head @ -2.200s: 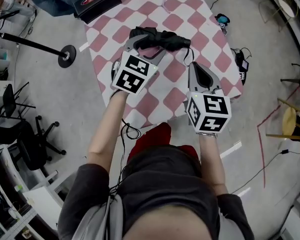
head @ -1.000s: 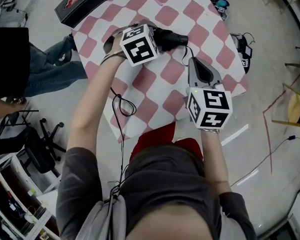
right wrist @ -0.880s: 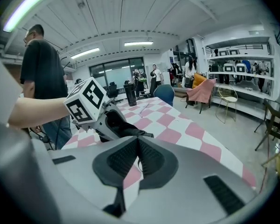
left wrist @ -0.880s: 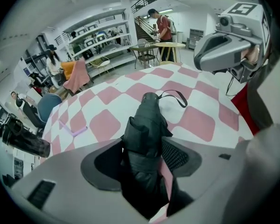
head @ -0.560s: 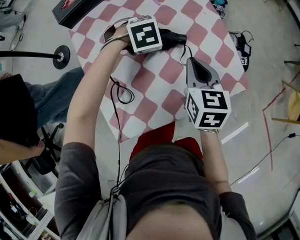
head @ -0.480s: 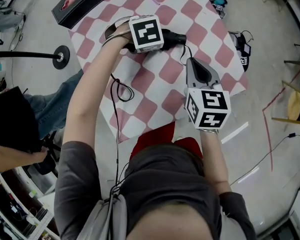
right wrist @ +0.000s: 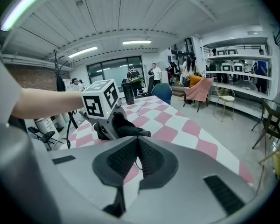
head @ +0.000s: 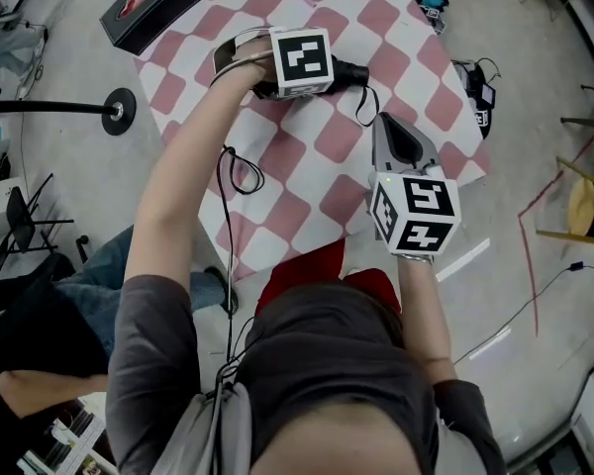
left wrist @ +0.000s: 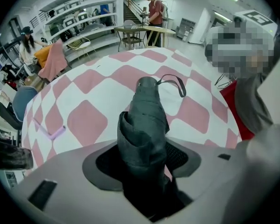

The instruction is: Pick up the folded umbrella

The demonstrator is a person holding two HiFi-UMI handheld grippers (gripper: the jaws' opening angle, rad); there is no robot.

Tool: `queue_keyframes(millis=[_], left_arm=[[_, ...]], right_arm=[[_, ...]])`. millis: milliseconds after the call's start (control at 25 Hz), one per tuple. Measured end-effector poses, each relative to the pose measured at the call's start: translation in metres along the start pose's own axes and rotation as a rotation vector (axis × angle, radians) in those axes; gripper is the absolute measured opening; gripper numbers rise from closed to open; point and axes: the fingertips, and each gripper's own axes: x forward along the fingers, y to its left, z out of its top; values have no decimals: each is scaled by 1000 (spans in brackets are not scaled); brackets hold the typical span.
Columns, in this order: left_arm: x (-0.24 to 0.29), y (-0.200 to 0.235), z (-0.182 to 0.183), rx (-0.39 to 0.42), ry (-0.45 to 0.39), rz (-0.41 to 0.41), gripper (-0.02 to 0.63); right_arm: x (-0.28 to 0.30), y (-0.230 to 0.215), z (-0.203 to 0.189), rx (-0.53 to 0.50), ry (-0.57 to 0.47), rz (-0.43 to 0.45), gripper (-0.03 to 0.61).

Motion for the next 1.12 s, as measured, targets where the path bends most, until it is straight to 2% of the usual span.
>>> queue_keyframes(millis=[160, 360, 520, 720, 1120], left_arm=[[-1, -11, -4, 19, 6, 9, 239], [-4, -5, 0, 18, -38, 133, 229], [-11, -5, 2, -39, -88, 186, 225], [-29, -7, 8, -128, -191, 195, 225], [-70, -14, 7, -223, -311, 284, 225]], right_arm=[[0, 3, 0, -4, 1, 7, 18], [-2, 8, 1, -9, -2, 13, 18], [-5, 10, 4, -15, -9, 13, 18], [-10, 13, 6, -19, -21, 10, 18], [-25, 22, 15, -32, -55, 13, 18]])
